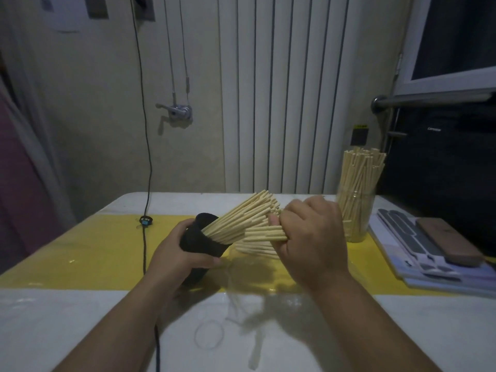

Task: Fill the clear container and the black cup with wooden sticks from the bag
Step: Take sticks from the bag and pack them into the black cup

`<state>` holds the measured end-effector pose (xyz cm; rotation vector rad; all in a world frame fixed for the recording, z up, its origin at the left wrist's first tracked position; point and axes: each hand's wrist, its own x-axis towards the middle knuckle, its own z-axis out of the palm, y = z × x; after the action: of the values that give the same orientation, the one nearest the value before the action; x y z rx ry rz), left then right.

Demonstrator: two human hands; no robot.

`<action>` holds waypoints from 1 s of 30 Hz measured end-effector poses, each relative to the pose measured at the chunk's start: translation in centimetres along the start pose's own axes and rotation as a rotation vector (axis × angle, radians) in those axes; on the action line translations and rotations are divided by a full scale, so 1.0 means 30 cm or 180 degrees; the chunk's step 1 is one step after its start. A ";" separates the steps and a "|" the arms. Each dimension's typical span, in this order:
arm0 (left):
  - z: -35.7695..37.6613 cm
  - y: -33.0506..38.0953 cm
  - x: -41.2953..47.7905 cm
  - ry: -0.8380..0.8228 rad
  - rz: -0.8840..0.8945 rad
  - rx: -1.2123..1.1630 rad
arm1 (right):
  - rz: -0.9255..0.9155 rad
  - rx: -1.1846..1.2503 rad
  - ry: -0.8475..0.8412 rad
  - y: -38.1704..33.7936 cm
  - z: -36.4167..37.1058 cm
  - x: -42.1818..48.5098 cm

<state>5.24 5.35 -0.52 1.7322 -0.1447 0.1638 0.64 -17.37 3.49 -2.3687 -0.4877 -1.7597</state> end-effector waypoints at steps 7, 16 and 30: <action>0.001 -0.008 0.002 -0.0064 0.0019 0.0044 | 0.0314 0.0446 0.0407 0.005 -0.007 0.008; 0.006 -0.002 -0.003 -0.0180 0.0160 0.0254 | 0.1001 0.1919 0.0610 -0.037 -0.014 0.009; 0.021 0.010 -0.010 -0.0185 0.0339 0.0605 | 0.2879 0.2578 -0.0587 -0.036 0.008 0.017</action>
<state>4.90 4.68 -0.40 1.9205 -0.2716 0.2109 0.62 -16.18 3.82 -1.7102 -0.0632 -0.7371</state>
